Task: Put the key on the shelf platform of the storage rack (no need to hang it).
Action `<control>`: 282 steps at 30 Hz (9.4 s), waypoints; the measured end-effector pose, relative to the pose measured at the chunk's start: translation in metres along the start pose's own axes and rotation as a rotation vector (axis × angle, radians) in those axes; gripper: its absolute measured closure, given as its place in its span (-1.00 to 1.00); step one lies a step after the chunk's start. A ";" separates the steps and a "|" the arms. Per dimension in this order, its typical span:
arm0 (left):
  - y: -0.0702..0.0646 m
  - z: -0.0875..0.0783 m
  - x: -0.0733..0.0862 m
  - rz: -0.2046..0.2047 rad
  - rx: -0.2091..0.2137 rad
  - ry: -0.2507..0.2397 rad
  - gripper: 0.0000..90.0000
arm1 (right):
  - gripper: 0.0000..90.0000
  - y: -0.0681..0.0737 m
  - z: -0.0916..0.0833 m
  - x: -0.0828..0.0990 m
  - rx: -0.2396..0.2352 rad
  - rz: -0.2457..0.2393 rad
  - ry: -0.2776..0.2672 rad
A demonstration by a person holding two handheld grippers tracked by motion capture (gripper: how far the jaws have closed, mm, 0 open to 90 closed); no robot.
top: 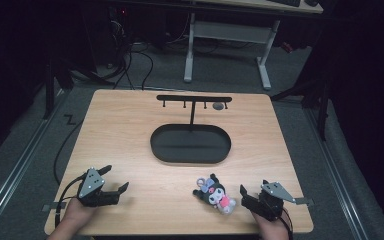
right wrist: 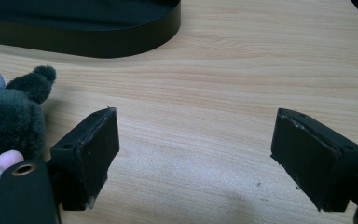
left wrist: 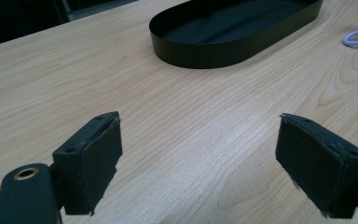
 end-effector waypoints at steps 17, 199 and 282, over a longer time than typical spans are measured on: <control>0.000 0.000 0.000 0.000 0.000 0.000 -0.66 | -0.66 0.003 0.000 0.001 -0.009 -0.014 0.018; 0.000 -0.001 0.001 0.000 -0.006 -0.002 -0.66 | -0.21 0.040 -0.035 -0.032 -0.031 -0.274 0.639; 0.000 0.000 0.000 -0.001 -0.002 0.000 -0.66 | 0.06 0.085 -0.028 -0.052 -0.095 -0.275 0.510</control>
Point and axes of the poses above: each handheld gripper's, and its own axes: z roughly forward along the jaws, x roughly out of its underside, y roughly to its left, the point moved 10 cm from there along z, roughly forward along the jaws, and after that the axes turned 8 degrees about y, right-handed, at the moved point
